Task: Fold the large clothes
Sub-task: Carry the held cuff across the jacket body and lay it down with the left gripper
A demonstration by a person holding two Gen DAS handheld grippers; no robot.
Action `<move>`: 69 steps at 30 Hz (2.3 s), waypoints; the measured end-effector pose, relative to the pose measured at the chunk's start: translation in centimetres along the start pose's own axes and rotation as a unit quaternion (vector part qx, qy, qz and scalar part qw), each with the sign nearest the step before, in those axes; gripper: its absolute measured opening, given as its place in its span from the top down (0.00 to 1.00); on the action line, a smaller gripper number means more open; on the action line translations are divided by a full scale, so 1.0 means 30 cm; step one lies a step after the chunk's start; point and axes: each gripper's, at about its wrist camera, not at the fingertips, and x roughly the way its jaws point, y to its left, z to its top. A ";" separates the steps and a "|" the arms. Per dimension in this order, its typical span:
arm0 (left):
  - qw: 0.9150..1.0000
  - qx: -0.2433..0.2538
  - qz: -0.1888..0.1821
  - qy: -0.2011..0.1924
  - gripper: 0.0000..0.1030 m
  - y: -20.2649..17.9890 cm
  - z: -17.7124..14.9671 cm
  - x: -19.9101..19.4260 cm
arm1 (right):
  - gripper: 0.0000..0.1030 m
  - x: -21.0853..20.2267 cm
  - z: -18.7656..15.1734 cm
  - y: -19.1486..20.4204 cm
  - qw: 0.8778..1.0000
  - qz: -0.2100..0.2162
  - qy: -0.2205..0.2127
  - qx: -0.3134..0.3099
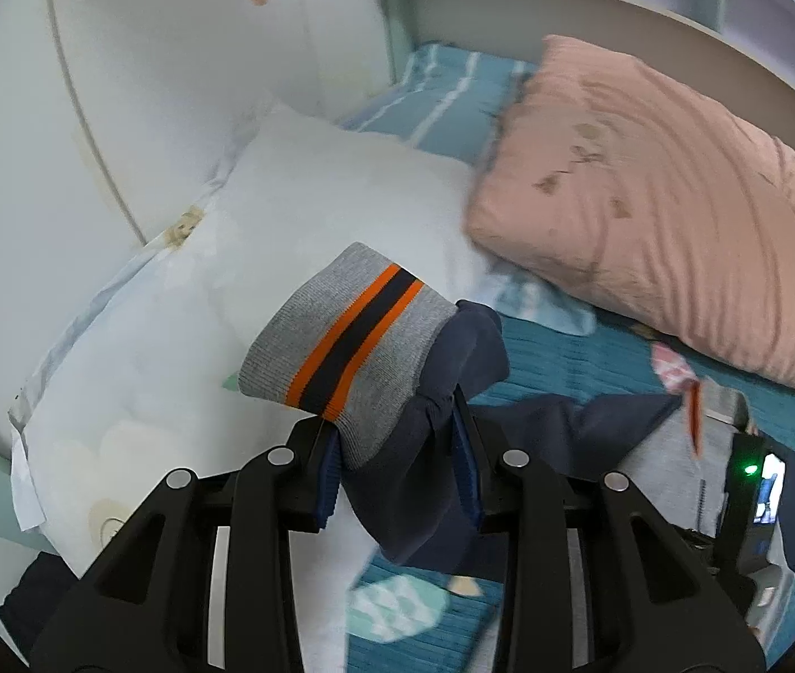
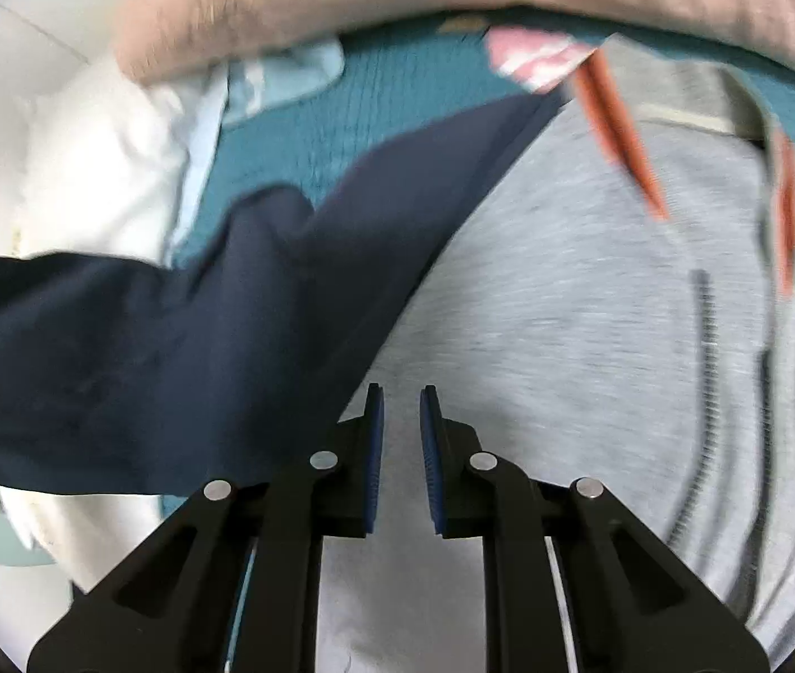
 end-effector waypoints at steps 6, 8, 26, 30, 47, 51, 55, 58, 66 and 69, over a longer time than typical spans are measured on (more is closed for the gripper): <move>0.999 0.026 -0.025 -0.001 0.67 -0.202 -0.027 -0.058 | 0.87 -0.250 -0.016 -0.155 0.999 -0.002 -0.046 0.009; 0.999 0.035 -0.037 -0.006 0.67 -0.296 -0.042 -0.091 | 0.87 -0.345 -0.030 -0.231 0.998 -0.017 -0.058 0.019; 0.981 0.139 -0.137 0.005 0.67 -1.092 -0.302 -0.196 | 0.87 -0.866 -0.299 -0.889 0.967 -0.133 -0.170 0.139; 0.976 0.161 -0.143 0.037 0.66 -1.238 -0.373 -0.119 | 0.85 -0.882 -0.343 -0.980 0.962 -0.139 -0.168 0.162; 0.968 0.166 -0.162 0.094 0.11 -1.363 -0.488 -0.050 | 0.85 -0.819 -0.425 -1.116 0.963 -0.127 -0.129 0.198; 0.965 0.146 -0.197 0.090 0.11 -1.310 -0.440 -0.120 | 0.85 -0.834 -0.440 -1.123 0.963 -0.123 -0.131 0.203; 0.966 0.124 -0.214 0.071 0.11 -1.260 -0.384 -0.192 | 0.85 -0.841 -0.456 -1.132 0.962 -0.119 -0.131 0.209; 0.971 0.116 -0.204 0.055 0.11 -1.227 -0.353 -0.212 | 0.85 -0.847 -0.469 -1.138 0.961 -0.116 -0.131 0.213; 0.978 0.118 -0.118 0.121 0.15 -1.177 -0.426 0.057 | 0.85 -0.841 -0.498 -1.162 0.962 -0.111 -0.123 0.218; 0.960 0.066 -0.181 0.202 0.46 -1.147 -0.486 0.168 | 0.85 -0.815 -0.496 -1.174 0.962 -0.120 -0.112 0.219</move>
